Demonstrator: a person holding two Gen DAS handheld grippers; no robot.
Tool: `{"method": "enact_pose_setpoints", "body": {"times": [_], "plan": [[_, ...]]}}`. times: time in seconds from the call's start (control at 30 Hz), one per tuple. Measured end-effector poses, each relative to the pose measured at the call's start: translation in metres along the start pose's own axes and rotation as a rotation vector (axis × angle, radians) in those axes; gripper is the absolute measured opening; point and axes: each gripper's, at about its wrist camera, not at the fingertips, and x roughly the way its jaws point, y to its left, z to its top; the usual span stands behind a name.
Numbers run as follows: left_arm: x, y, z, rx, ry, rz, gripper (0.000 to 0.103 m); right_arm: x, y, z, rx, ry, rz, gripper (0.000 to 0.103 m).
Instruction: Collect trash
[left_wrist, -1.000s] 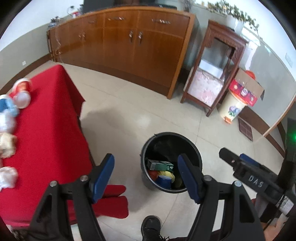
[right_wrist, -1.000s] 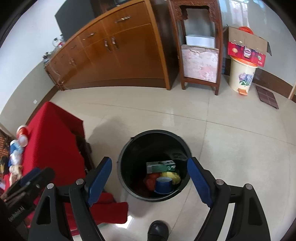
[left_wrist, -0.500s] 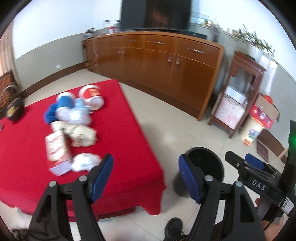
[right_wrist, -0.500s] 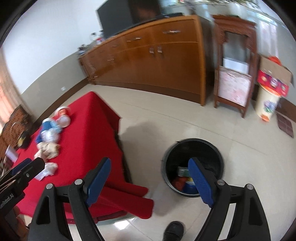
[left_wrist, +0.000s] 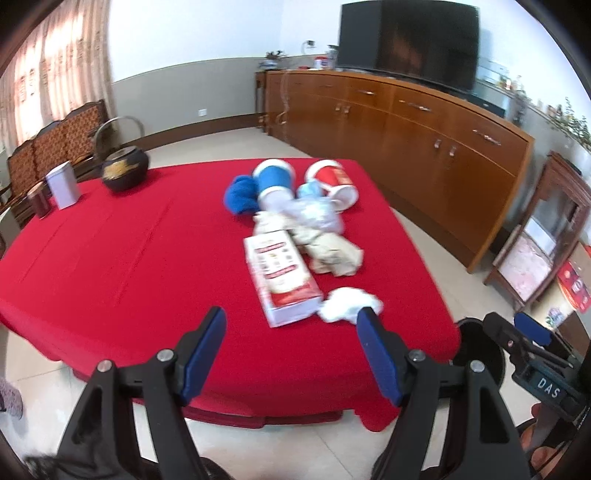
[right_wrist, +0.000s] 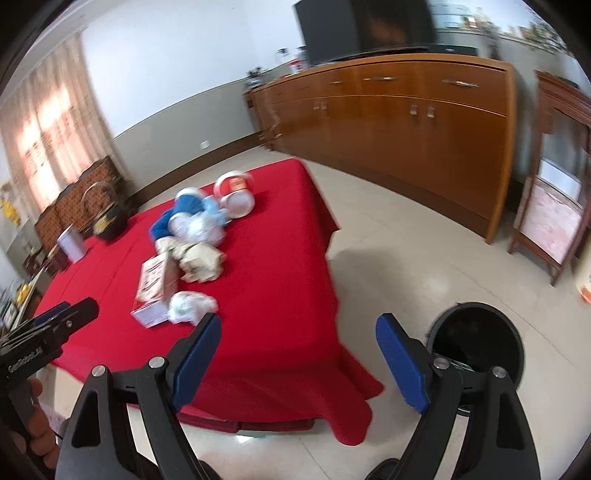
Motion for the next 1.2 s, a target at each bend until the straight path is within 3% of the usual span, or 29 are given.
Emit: {"method": "enact_pose_setpoints", "body": {"times": [0.37,0.77,0.97,1.2], "plan": [[0.020,0.031,-0.006,-0.056,0.026,0.022,0.075,0.046,0.059,-0.003,-0.124,0.050,0.118,0.087],[0.042,0.049,0.003,-0.080,0.051,0.037,0.075,0.102,0.085,0.002,-0.162,0.106,0.168,0.087],[0.053,0.046,0.006,-0.076,0.064,0.021,0.075,0.122,0.084,0.001,-0.174,0.126,0.121,0.087],[0.066,0.028,0.007,-0.051,0.088,-0.027,0.075,0.132,0.053,0.013,-0.102,0.108,0.008,0.087]]}}
